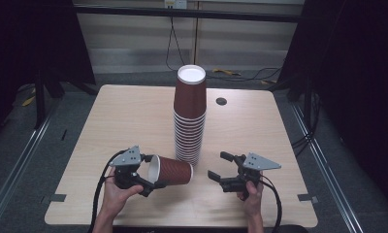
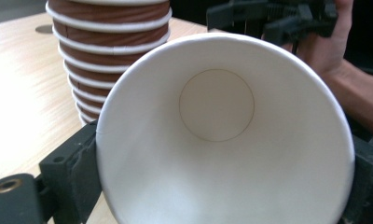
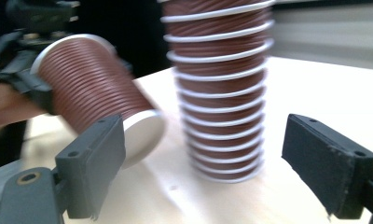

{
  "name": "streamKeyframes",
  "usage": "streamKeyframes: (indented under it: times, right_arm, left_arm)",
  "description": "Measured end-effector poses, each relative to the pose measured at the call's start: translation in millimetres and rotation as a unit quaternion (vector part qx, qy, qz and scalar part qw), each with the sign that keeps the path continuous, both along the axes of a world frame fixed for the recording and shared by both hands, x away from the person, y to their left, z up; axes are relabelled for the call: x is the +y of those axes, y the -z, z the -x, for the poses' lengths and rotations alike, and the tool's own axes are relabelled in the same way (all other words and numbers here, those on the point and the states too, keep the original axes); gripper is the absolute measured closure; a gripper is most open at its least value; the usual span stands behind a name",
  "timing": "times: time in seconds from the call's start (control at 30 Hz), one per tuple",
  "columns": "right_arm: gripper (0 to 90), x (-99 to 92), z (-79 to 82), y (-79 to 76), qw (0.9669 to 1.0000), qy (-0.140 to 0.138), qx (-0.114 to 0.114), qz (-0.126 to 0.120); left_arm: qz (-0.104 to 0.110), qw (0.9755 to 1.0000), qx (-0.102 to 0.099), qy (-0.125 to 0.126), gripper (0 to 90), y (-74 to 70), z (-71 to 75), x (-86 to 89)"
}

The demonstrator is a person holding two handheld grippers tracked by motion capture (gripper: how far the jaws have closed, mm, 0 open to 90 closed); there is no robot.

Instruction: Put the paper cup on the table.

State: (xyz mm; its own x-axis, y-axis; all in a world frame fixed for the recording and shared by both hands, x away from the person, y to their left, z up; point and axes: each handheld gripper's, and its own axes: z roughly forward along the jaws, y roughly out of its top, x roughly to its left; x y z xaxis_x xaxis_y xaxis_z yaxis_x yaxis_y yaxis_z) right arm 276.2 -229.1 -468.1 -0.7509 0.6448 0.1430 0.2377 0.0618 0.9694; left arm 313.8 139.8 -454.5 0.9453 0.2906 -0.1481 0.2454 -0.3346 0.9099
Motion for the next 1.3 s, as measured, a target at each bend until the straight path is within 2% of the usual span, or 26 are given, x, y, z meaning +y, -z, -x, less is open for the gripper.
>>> streamKeyframes:
  times: [0.07, 0.17, 0.2, 0.23, 0.3, 0.4, 0.47, 0.5, 0.57, 0.6, 0.73, 0.83, 0.93, 0.97, 1.03, 1.07, 1.13, 1.2, 1.3]
  right_arm:
    - [13.1, -2.5, 1.2, 1.8, 0.9992, 0.037, -0.017, -0.004]
    - [13.0, -2.7, 3.4, 6.7, 0.9932, 0.111, -0.034, 0.002]
    - [12.9, -2.6, 4.1, 8.6, 0.9914, 0.125, -0.037, -0.007]
    - [12.9, -2.2, 4.3, 9.8, 0.9902, 0.134, -0.040, -0.008]
    - [13.0, -2.0, 4.4, 13.7, 0.9858, 0.161, -0.047, -0.008]
    - [13.0, -1.4, 4.1, 18.2, 0.9809, 0.187, -0.054, 0.001]
    - [13.1, 0.9, 4.1, 21.1, 0.9739, 0.216, -0.070, -0.002]
    - [13.0, 3.2, 3.9, 22.8, 0.9715, 0.224, -0.076, 0.005]
    - [13.3, 6.0, 3.1, 25.3, 0.9734, 0.220, -0.064, 0.016]
    - [13.3, 7.7, 3.0, 26.9, 0.9732, 0.220, -0.065, 0.016]
    - [12.9, 14.1, 2.1, 32.8, 0.9703, 0.229, -0.074, 0.025]
    - [12.9, 16.1, 1.7, 33.7, 0.9680, 0.234, -0.085, 0.029]
    - [12.9, 16.6, 2.9, 34.8, 0.9684, 0.230, -0.090, 0.037]
    - [12.8, 16.7, 3.3, 35.0, 0.9687, 0.227, -0.093, 0.036]
    - [12.9, 16.8, 4.9, 35.4, 0.9673, 0.231, -0.100, 0.034]
    - [12.9, 16.1, 6.1, 35.8, 0.9663, 0.233, -0.105, 0.030]
    - [12.7, 12.9, 8.9, 37.3, 0.9628, 0.246, -0.113, 0.006]
    - [10.7, 12.6, 11.0, 37.5, 0.9605, 0.250, -0.122, 0.009]
    - [10.8, 12.1, 9.7, 37.4, 0.9616, 0.248, -0.118, 0.008]
  left_arm:
    - [-0.006, 1.0000, 0.001, -0.003, 7.5, 0.3, -0.4, 0.7]
    - [-0.016, 0.9998, 0.006, -0.009, 7.5, -0.5, -2.2, 3.8]
    - [-0.022, 0.9996, 0.010, -0.015, 7.5, -0.8, -2.2, 4.4]
    - [-0.038, 0.9990, 0.008, -0.022, 7.5, -1.5, -2.8, 5.7]
    - [-0.034, 0.9989, 0.017, -0.026, 7.6, -1.6, -3.1, 8.5]
    - [-0.044, 0.9982, 0.018, -0.038, 7.6, -1.9, -3.3, 11.9]
    - [-0.050, 0.9977, 0.015, -0.043, 7.6, -2.4, -5.3, 15.4]
    - [-0.051, 0.9974, 0.017, -0.049, 7.6, -2.8, -6.0, 16.5]
    - [-0.056, 0.9967, 0.015, -0.057, 7.6, -4.7, -9.2, 19.8]
    - [-0.061, 0.9963, 0.014, -0.060, 7.6, -5.9, -10.4, 21.3]
    - [-0.056, 0.9949, 0.028, -0.079, 7.6, -11.2, -17.3, 28.9]
    - [-0.084, 0.9916, 0.034, -0.092, 7.6, -13.9, -23.1, 29.6]
    - [-0.080, 0.9914, 0.038, -0.097, 7.6, -16.9, -26.3, 32.3]
    - [-0.078, 0.9912, 0.041, -0.098, 7.6, -18.0, -27.0, 32.9]
    - [-0.091, 0.9900, 0.041, -0.100, 7.6, -20.6, -29.4, 33.8]
    - [-0.099, 0.9887, 0.041, -0.104, 7.6, -21.9, -31.0, 34.0]
    - [-0.103, 0.9878, 0.045, -0.108, 7.6, -23.8, -34.3, 35.0]
    - [-0.103, 0.9875, 0.045, -0.110, 7.6, -25.7, -37.0, 35.4]
    - [-0.120, 0.9847, 0.047, -0.117, 7.5, -29.7, -42.3, 35.0]
